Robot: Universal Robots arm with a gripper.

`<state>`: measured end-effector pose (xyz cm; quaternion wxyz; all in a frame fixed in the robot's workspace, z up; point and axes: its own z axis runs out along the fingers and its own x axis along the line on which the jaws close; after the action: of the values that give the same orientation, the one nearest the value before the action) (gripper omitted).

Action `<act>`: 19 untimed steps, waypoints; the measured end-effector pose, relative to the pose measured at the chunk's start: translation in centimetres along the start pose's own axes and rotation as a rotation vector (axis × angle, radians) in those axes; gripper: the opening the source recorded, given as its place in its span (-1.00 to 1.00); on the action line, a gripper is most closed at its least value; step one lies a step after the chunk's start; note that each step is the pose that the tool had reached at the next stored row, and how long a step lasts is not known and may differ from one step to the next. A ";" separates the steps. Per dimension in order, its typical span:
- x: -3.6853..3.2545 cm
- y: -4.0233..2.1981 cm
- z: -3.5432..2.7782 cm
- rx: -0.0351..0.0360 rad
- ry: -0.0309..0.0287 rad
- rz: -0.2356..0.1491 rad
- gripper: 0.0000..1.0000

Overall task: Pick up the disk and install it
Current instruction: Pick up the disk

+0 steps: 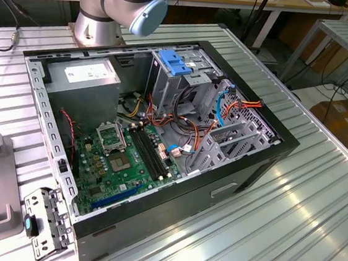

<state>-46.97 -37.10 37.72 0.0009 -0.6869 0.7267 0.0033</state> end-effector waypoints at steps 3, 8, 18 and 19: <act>0.00 0.00 -0.10 0.0000 0.0000 0.000 -0.25; 0.00 0.00 -0.25 -0.0001 0.0000 0.000 -0.25; -0.01 0.00 -0.63 0.0000 0.0000 0.000 -0.25; 0.00 0.00 -0.67 0.0000 0.0000 0.000 -0.25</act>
<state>-46.97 -37.09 38.39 0.0009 -0.6869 0.7267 0.0033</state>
